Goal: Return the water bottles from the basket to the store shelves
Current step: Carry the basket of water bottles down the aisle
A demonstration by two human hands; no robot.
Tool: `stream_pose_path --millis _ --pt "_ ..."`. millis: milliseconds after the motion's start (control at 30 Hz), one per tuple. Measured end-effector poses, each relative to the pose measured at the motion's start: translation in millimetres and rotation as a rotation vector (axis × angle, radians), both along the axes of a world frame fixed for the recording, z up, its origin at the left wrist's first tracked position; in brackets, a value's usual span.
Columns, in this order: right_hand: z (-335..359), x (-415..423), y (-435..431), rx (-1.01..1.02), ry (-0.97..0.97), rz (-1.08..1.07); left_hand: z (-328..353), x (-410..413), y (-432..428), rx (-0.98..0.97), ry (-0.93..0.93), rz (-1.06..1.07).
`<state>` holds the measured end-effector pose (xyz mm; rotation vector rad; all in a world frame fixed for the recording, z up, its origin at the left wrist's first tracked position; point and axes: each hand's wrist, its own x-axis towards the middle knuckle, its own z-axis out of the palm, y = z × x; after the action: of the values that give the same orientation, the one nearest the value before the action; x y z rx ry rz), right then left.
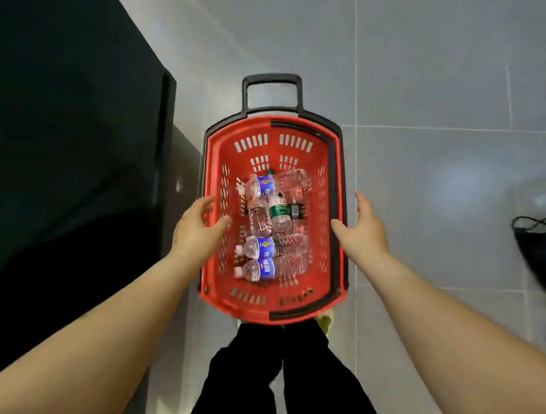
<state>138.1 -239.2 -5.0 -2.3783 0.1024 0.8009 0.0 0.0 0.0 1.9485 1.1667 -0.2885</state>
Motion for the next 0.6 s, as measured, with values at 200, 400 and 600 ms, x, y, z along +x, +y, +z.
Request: stream_pose_path --millis 200,400,600 --pt "-92 15 6 0.045 0.060 -0.093 -96 10 9 0.061 0.105 0.108" --pt "-102 15 6 0.062 0.023 -0.067 -108 10 16 0.145 0.090 0.135" --pt "-52 22 -11 0.039 0.037 -0.128 -55 20 3 0.091 0.050 0.080"
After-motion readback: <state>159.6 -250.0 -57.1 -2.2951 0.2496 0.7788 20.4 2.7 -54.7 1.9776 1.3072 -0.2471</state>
